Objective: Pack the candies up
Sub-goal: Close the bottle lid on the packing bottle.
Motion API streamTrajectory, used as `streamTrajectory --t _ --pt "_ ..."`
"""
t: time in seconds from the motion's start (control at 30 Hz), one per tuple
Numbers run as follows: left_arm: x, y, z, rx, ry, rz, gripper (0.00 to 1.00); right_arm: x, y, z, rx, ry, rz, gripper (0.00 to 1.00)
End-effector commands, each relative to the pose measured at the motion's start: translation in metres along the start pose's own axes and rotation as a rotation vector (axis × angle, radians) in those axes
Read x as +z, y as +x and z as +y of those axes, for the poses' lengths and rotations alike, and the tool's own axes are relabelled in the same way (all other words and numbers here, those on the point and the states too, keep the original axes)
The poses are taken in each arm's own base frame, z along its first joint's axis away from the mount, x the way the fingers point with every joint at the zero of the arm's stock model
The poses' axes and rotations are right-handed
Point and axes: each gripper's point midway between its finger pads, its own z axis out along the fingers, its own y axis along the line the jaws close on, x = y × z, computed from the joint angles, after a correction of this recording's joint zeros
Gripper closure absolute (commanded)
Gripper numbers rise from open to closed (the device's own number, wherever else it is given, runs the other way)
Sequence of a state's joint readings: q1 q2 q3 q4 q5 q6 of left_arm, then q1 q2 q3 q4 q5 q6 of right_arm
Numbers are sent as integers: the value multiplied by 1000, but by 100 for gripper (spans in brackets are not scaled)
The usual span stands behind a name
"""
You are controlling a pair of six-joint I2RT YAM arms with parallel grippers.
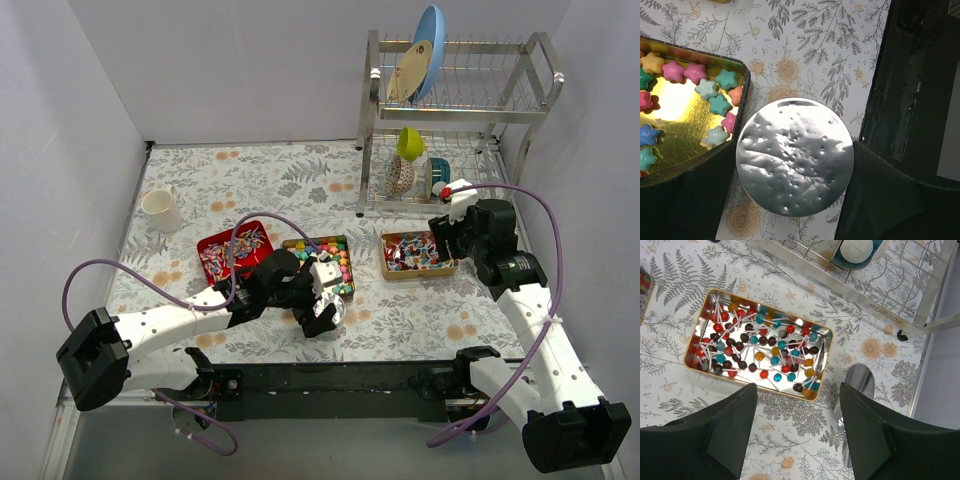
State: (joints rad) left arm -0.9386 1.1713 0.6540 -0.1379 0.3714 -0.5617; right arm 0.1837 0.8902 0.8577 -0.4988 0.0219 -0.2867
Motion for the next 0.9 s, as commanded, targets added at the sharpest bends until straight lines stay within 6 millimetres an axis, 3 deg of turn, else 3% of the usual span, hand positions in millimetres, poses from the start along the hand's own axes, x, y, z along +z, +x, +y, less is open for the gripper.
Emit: streamTrajectory --t 0.0,0.23,0.37,0.67,0.7,0.73,0.77,0.8,0.83,0.87 --pt "-2 3 -1 15 -13 -4 2 2 -6 -1 15 -1 -25 25" --pt "-8 -9 2 19 -41 -36 2 2 -6 3 15 -33 -26 23" --pt "-23 -21 -1 47 -51 -88 2 3 -6 3 5 -40 -15 22" --pt "-29 4 -5 -20 -69 -119 2 7 -18 6 -16 -86 -16 19" --pt "-29 7 -5 -40 -76 -127 2 9 -19 8 -23 -103 -9 18" --pt "-34 -6 0 -82 -119 -203 2 5 -30 14 -56 -156 -39 18" --pt "-33 8 1 -104 -128 -213 2 7 -32 19 -69 -192 -36 18" --pt "-35 9 0 -103 -128 -247 2 6 -34 24 -79 -231 -32 18" --pt "-46 -11 -2 -78 -130 -360 2 3 -39 32 -99 -289 -48 18" --pt "-50 -19 -6 -61 -117 -416 2 4 -48 35 -108 -320 -54 18"
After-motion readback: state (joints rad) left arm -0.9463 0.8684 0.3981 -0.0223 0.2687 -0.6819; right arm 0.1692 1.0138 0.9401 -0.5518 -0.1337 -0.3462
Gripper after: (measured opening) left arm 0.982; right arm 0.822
